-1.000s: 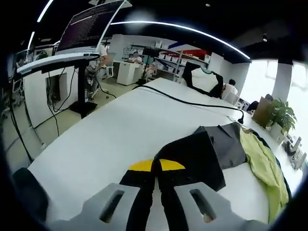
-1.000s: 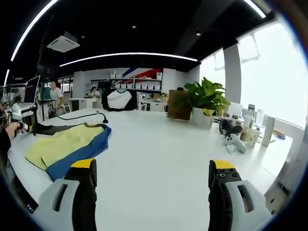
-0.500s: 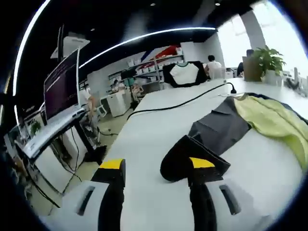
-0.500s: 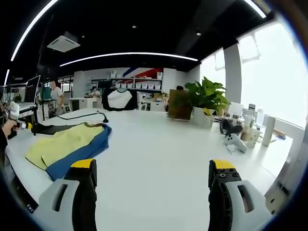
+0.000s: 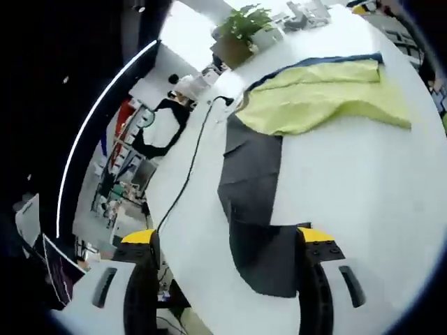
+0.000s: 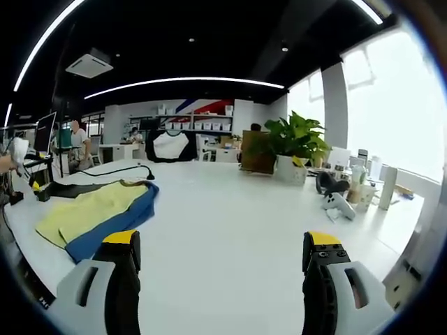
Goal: Fold the garment on the visible template until the final outline fits inside the template.
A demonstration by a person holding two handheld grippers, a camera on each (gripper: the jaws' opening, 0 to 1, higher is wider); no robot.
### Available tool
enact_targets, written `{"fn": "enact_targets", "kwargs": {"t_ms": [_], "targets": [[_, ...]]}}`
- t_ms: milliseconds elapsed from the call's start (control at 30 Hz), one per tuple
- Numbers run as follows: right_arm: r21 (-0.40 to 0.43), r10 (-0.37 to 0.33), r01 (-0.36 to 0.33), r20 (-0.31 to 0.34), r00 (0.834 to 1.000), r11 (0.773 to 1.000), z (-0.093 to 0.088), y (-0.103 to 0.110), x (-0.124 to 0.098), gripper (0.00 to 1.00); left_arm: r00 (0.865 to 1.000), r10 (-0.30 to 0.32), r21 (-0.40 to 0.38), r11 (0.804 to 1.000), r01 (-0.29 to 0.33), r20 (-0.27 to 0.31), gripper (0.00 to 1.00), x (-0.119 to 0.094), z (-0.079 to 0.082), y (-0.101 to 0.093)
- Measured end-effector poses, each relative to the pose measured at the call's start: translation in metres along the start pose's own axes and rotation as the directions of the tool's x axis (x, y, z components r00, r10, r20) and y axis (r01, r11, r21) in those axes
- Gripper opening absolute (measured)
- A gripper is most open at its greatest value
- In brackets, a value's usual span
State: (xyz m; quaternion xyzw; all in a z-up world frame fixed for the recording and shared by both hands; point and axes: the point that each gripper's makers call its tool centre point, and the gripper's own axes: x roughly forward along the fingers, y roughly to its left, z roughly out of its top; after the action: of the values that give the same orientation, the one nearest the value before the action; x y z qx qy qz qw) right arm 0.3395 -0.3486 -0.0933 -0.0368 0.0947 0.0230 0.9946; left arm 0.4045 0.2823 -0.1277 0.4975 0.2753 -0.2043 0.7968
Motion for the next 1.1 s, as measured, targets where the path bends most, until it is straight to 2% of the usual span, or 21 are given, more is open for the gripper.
{"fn": "enact_targets", "kwargs": {"t_ms": [33,100,133,233,300,333,400,433,533,567,600,633,667,700,767,833,867,900,1000,1100], "targets": [[0.002,-0.002,0.002,0.001,1.000,1.000,0.000,-0.001,0.000,1.00,0.999,-0.008,0.054,0.999,0.010,-0.037,0.83,0.001,-0.005,0.001],[0.005,-0.010,0.010,0.001,1.000,1.000,0.000,-0.002,-0.001,1.00,0.998,-0.059,0.065,0.996,0.061,-0.029,0.82,0.002,-0.003,-0.006],[0.007,-0.012,0.012,0.001,1.000,1.000,0.000,-0.003,-0.001,1.00,0.994,-0.108,0.044,0.993,0.110,-0.034,0.79,0.000,-0.002,-0.015],[0.008,-0.010,0.010,0.000,1.000,1.000,0.000,-0.003,0.000,1.00,0.984,-0.176,0.014,0.984,0.176,-0.038,0.62,-0.003,0.000,-0.031],[0.007,-0.010,0.010,-0.002,1.000,1.000,0.000,-0.003,0.000,1.00,0.973,-0.226,-0.024,0.974,0.225,-0.047,0.57,-0.002,-0.001,-0.044],[0.007,-0.007,0.007,-0.004,1.000,1.000,0.000,-0.003,0.001,1.00,0.969,-0.244,-0.074,0.968,0.241,-0.042,0.55,0.000,-0.001,-0.048],[0.009,-0.004,0.004,-0.004,1.000,1.000,0.000,-0.003,0.001,1.00,0.961,-0.275,-0.169,0.949,0.267,-0.028,0.47,0.003,-0.001,-0.053],[0.009,-0.004,0.004,-0.005,1.000,1.000,0.000,-0.003,0.001,1.00,0.959,-0.283,-0.236,0.933,0.272,-0.016,0.43,0.007,-0.001,-0.054],[0.012,-0.008,0.008,-0.004,1.000,1.000,0.000,-0.005,0.000,1.00,0.959,-0.284,-0.326,0.907,0.267,-0.004,0.41,0.016,-0.005,-0.048],[0.014,-0.011,0.011,-0.004,1.000,1.000,0.000,-0.007,-0.001,1.00,0.957,-0.290,-0.352,0.897,0.265,-0.019,0.41,0.019,-0.010,-0.048],[0.015,-0.013,0.013,-0.003,1.000,1.000,0.000,-0.008,-0.001,1.00,0.950,-0.308,-0.400,0.877,0.265,-0.046,0.39,0.021,-0.015,-0.049],[0.017,-0.018,0.018,-0.002,1.000,1.000,0.000,-0.009,-0.001,1.00,0.947,-0.318,-0.408,0.871,0.273,-0.045,0.39,0.023,-0.016,-0.051],[0.018,-0.020,0.020,-0.002,1.000,1.000,0.000,-0.010,-0.002,1.00,0.947,-0.319,-0.392,0.875,0.282,-0.030,0.39,0.026,-0.014,-0.049],[0.021,-0.026,0.026,-0.001,1.000,0.999,0.000,-0.012,-0.002,1.00,0.944,-0.329,-0.426,0.855,0.298,-0.001,0.38,0.028,-0.011,-0.051],[0.025,-0.031,0.031,-0.004,1.000,0.999,-0.001,-0.014,-0.002,1.00,0.932,-0.361,-0.496,0.809,0.316,0.004,0.37,0.030,-0.012,-0.055],[0.027,-0.035,0.035,-0.007,0.999,0.999,-0.002,-0.016,-0.002,1.00,0.931,-0.366,-0.491,0.809,0.324,0.012,0.36,0.032,-0.012,-0.052],[0.028,-0.037,0.037,-0.007,0.999,0.999,-0.002,-0.016,-0.002,1.00,0.928,-0.372,-0.510,0.796,0.327,0.013,0.36,0.032,-0.013,-0.053],[0.029,-0.038,0.038,-0.008,0.999,0.999,-0.002,-0.017,-0.002,1.00,0.918,-0.396,-0.545,0.766,0.340,0.016,0.34,0.031,-0.013,-0.056],[0.032,-0.039,0.039,-0.010,0.999,0.999,-0.003,-0.017,-0.003,1.00,0.901,-0.433,-0.594,0.716,0.367,0.035,0.27,0.030,-0.011,-0.063],[0.034,-0.038,0.038,-0.010,0.999,0.999,-0.004,-0.018,-0.002,1.00,0.903,-0.430,-0.594,0.720,0.358,0.024,0.26,0.030,-0.011,-0.062]]}}
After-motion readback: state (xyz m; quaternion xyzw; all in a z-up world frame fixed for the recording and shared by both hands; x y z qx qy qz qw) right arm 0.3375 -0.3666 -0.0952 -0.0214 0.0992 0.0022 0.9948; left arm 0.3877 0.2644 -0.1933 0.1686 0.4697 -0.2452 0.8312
